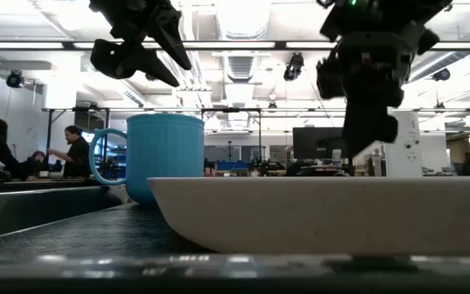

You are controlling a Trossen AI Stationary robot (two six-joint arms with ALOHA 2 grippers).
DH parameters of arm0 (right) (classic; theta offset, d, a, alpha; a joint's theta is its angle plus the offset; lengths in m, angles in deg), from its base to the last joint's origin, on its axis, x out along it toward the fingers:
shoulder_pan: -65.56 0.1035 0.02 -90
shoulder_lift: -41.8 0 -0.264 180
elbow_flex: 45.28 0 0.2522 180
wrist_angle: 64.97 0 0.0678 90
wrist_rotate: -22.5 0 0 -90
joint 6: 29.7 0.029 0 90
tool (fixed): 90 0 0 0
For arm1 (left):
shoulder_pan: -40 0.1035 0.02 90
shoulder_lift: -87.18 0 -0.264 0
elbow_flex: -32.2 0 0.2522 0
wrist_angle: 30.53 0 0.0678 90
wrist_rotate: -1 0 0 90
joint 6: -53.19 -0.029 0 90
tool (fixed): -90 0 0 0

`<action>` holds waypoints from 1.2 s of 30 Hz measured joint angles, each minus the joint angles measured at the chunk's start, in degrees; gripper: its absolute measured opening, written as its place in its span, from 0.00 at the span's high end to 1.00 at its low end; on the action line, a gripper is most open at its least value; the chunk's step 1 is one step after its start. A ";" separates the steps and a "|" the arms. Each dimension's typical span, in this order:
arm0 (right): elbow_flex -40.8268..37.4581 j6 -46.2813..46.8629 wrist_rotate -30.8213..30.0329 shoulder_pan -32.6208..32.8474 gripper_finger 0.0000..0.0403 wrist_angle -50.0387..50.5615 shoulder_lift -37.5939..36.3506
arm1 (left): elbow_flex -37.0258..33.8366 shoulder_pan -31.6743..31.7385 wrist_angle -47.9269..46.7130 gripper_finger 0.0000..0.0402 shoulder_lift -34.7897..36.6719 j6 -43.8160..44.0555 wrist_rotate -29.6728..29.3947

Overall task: Set up tray
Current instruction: Put the black bowl on the white plate

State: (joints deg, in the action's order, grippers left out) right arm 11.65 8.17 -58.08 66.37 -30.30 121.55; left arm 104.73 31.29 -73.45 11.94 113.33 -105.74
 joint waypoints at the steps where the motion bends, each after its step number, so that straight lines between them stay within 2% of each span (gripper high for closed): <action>1: 0.09 -1.10 -1.70 -0.06 0.59 0.20 -1.01 | 0.00 0.03 0.02 0.67 0.00 0.00 0.00; 8: 0.49 -12.39 -15.90 -0.11 0.59 0.27 -8.45 | 0.00 1.96 -0.30 0.67 0.03 -1.64 0.06; 12: 0.49 -15.49 -20.12 -0.10 0.60 0.28 -12.18 | 0.02 5.03 -2.01 0.67 0.09 -2.77 0.15; 17: 0.49 -15.61 -21.62 -0.10 0.58 1.60 -15.07 | 0.07 11.84 -7.31 0.67 0.11 -7.63 0.74; 21: 0.49 -15.43 -21.60 -0.08 0.57 3.90 -15.63 | 0.07 18.13 -9.45 0.65 -0.16 -9.02 7.14; 24: 0.49 -15.38 -21.60 -0.08 0.57 5.84 -15.46 | 0.08 21.01 -9.43 0.59 -0.83 -11.93 9.37; 28: 0.47 -14.03 -21.53 -0.08 0.57 7.61 -15.16 | 0.14 22.70 -9.35 0.50 -1.64 -17.04 9.56; 31: 0.47 -13.25 -21.53 -0.08 0.57 7.68 -15.18 | 0.15 22.80 -8.94 0.43 -2.07 -24.39 9.21; 36: 0.47 -12.37 -21.53 -0.08 0.57 7.65 -15.14 | 0.20 23.49 -8.89 0.39 -4.14 -31.52 8.94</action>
State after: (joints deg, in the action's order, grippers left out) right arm 12.12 -4.20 -79.62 66.29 -22.65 106.42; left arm 104.92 54.78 -82.34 7.80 81.81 -96.80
